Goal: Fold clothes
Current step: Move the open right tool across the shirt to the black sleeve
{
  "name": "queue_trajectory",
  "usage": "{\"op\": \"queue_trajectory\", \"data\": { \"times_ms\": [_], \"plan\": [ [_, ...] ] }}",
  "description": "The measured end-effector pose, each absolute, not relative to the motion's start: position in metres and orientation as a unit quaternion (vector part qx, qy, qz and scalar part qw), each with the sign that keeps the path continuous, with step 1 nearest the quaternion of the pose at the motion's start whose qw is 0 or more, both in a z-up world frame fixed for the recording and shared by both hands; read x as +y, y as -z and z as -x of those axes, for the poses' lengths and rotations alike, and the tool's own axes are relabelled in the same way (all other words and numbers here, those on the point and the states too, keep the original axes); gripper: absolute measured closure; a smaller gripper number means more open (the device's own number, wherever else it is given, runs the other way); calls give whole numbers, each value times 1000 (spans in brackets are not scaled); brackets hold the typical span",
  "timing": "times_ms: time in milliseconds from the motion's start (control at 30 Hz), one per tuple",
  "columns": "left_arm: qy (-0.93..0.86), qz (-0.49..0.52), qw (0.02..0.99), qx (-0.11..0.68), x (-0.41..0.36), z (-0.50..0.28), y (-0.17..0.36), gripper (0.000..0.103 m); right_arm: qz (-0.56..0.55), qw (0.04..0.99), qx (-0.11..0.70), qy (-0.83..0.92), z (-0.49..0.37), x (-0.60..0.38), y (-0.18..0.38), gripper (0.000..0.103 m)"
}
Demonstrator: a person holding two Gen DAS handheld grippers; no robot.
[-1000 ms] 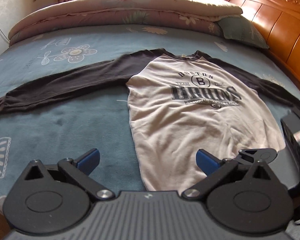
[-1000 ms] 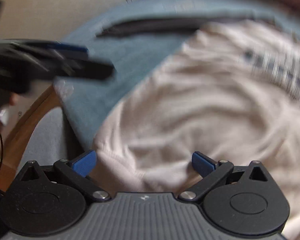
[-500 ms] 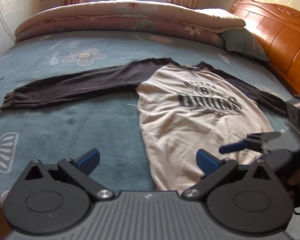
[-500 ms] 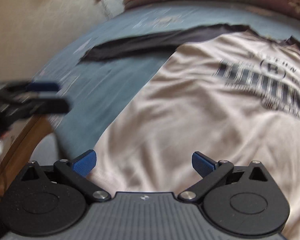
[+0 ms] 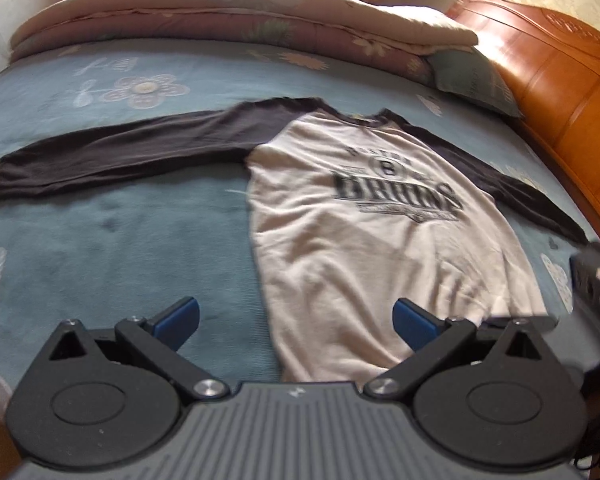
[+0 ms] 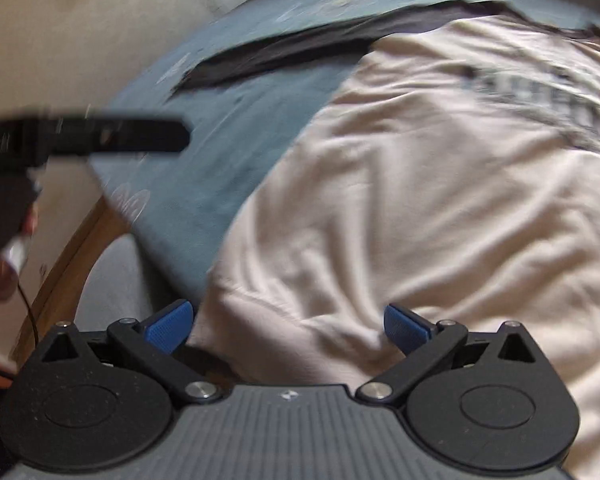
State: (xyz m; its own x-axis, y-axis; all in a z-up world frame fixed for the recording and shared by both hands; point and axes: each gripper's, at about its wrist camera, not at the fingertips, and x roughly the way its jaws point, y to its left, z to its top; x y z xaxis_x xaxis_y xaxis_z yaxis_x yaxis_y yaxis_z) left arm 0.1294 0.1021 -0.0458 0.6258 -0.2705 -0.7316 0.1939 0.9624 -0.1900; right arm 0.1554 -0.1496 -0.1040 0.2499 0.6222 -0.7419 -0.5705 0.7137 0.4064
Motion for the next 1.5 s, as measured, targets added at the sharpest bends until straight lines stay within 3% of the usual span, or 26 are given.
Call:
{"op": "queue_trajectory", "data": {
  "times_ms": [133, 367, 600, 800, 1000, 1267, 1500],
  "plan": [
    [176, 35, 889, 422, 73, -140, 56, 1, -20, 846, 447, -289, -170, -204, 86, 0],
    [236, -42, 870, 432, 15, -164, 94, 1, -6, 864, 449, -226, -160, -243, 104, 0],
    [230, -28, 850, 474, 31, -140, 131, 1, 5, 875, 454, -168, -149, -280, 125, 0],
    [212, 7, 847, 488, 58, -130, 122, 1, -11, 881, 446, -158, -136, -304, 121, 0],
    [200, 21, 875, 440, 52, -174, 88, 1, -28, 900, 416, -125, -158, -343, 102, 0],
    [189, 29, 875, 445, 20, -229, 96, 1, -57, 928, 369, -18, -231, -484, 70, 0],
    [175, 25, 867, 466, -5, -254, 110, 1, -170, 924, 340, 44, -301, -637, 61, 0]
  ]
}}
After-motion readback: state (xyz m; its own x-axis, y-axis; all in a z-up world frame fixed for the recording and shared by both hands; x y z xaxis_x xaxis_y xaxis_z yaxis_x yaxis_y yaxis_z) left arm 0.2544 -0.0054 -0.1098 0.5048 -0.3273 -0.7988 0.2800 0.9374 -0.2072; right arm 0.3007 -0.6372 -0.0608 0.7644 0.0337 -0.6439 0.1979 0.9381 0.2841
